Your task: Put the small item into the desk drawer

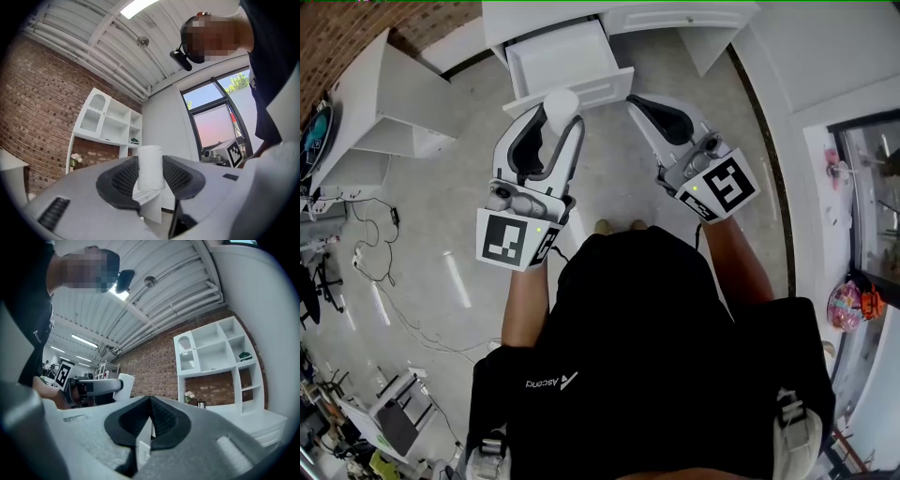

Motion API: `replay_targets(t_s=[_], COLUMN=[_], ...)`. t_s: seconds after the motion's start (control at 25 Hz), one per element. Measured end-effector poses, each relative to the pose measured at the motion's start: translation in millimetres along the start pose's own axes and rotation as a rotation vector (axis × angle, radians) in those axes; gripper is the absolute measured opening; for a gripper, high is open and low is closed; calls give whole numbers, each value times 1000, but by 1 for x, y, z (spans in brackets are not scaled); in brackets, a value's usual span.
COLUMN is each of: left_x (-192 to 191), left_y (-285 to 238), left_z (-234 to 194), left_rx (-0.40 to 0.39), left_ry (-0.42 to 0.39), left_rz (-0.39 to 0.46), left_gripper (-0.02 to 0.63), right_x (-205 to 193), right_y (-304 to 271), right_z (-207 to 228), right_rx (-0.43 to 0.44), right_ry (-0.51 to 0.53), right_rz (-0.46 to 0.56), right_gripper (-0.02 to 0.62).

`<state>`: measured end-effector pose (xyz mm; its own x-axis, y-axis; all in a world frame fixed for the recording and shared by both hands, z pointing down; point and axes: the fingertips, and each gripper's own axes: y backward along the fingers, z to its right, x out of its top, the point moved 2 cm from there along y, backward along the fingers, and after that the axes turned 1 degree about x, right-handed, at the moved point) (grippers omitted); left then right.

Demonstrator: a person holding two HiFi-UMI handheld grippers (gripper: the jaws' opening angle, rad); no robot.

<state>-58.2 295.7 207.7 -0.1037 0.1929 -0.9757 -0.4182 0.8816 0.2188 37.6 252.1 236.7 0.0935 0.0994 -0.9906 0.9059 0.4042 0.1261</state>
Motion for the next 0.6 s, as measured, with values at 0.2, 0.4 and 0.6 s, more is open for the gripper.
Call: replay_targets(t_s=[0.2,0.4,0.6], left_x=[-4,-7,-12], left_y=[9,10,4], left_z=[-27,-51,-62], left_rx=[-24,-42,-50], left_ry=[5,14,18], left_rz=[5,3,1], left_gripper=[160,160,160], right_x=[-9,-14,-17], right_y=[-21,-36,-43], right_z=[-7,-5,3], right_rx=[-32,-70,-84], right_ry=[12,19,19], right_rz=[-16,-32,-37], right_gripper=[0,0,0])
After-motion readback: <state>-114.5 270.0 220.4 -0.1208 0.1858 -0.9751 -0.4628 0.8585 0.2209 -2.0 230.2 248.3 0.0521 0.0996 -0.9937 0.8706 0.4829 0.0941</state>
